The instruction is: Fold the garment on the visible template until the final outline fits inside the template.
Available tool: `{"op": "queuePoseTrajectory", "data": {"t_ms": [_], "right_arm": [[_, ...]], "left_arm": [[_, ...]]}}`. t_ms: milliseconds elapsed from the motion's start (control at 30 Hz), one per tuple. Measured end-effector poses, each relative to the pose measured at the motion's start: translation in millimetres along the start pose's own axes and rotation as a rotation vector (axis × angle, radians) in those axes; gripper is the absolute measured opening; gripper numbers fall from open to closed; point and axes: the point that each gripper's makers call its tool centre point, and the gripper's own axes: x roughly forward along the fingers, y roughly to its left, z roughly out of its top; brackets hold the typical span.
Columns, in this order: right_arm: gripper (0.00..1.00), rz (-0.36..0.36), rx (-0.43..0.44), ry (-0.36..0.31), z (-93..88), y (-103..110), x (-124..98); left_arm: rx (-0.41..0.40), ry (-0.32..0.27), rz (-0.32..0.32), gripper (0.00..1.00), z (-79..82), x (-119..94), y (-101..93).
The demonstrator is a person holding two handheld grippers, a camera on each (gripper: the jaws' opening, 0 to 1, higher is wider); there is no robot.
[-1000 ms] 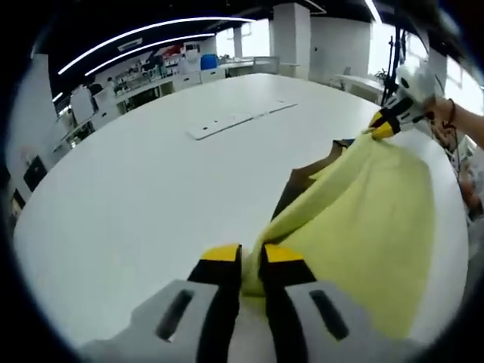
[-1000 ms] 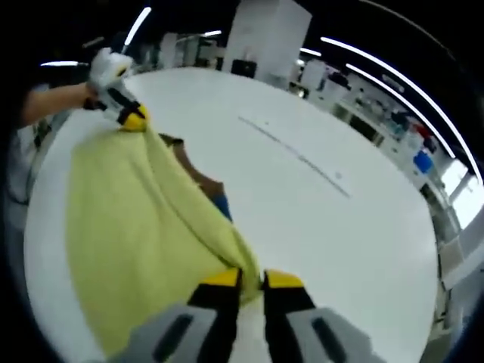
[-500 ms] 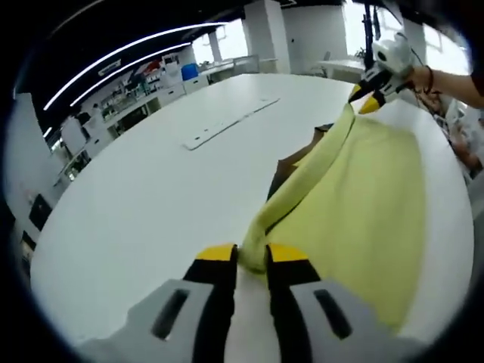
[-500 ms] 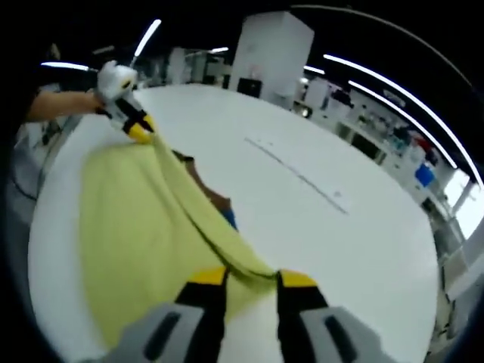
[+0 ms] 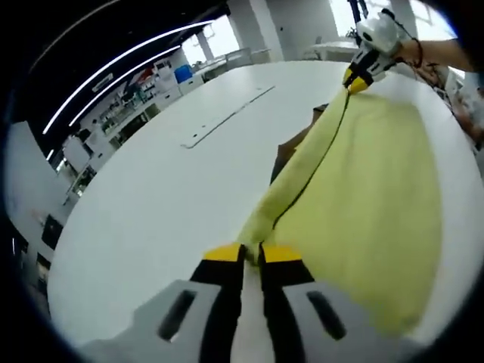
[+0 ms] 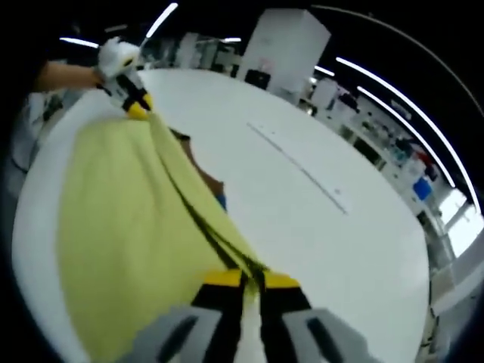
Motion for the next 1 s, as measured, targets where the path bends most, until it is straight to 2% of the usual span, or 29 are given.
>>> {"op": "queuePoseTrajectory", "data": {"t_ms": [167, 300, 400, 433, 533, 633, 667, 733, 867, 1000], "right_arm": [[0.0, -0.011, 0.017, 0.002, -0.2, -1, 2], [0.0, -0.04, 0.022, -0.018, 5.7, -8, -5], [0.0, -0.068, 0.075, -0.06, 14.2, -16, -9], [0.0, -0.073, 0.104, -0.068, 15.4, -18, -8], [0.0, -0.068, 0.304, -0.083, 10.7, -18, -4], [0.0, -0.105, 0.452, -0.131, 12.6, -26, -2], [0.01, -0.113, 0.537, -0.167, 14.8, -30, -1], [0.07, -0.099, 0.595, -0.181, 13.7, -33, -2], [0.31, -0.099, 0.655, -0.143, 5.0, -31, -2], [0.5, -0.079, 0.73, -0.132, 0.7, -24, -6]], "left_arm": [[-0.024, -0.008, 0.022, 0.0, 3.8, -4, 8.2], [-0.138, -0.083, 0.041, 0.0, 24.5, -13, 14.9], [-0.223, -0.136, 0.058, 0.0, 31.9, -15, 27.6], [-0.254, -0.147, 0.058, 0.0, 34.1, -15, 28.3], [-0.357, -0.164, 0.08, 0.0, 33.0, -12, 37.8], [-0.355, -0.154, 0.109, 0.0, 31.4, -11, 38.6], [-0.357, -0.148, 0.128, 0.0, 29.8, -12, 41.1], [-0.382, -0.149, 0.144, 0.01, 25.6, -14, 46.4], [-0.425, -0.164, 0.139, 0.09, 22.5, -19, 48.0], [-0.46, -0.179, 0.126, 0.21, 23.3, -26, 43.8]]}}
